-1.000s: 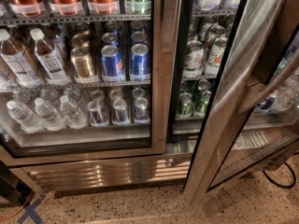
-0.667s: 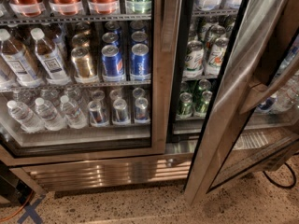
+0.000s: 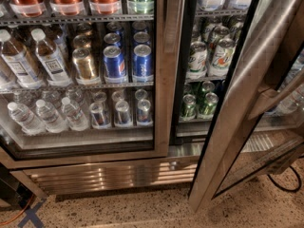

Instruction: Open right fridge door

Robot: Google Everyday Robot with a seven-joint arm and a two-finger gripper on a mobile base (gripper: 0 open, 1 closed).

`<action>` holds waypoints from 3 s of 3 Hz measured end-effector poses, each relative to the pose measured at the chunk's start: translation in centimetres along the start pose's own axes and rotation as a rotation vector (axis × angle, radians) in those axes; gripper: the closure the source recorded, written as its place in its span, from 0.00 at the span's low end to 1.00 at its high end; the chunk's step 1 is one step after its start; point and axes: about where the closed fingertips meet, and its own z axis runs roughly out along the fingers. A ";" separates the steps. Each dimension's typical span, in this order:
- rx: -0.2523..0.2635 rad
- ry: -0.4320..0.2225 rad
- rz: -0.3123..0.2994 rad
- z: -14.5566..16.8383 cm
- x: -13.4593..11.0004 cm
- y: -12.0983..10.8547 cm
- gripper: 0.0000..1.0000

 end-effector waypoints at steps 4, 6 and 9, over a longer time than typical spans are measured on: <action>0.238 0.025 -0.042 -5.7 -1.5 6.0 0.00; 0.547 0.102 -0.040 -15.5 -0.4 7.9 0.00; 1.080 0.089 -0.161 -26.7 -2.3 11.5 0.00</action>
Offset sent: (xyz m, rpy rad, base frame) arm -0.2065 -0.0701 0.0961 -0.2212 -0.0340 -0.7084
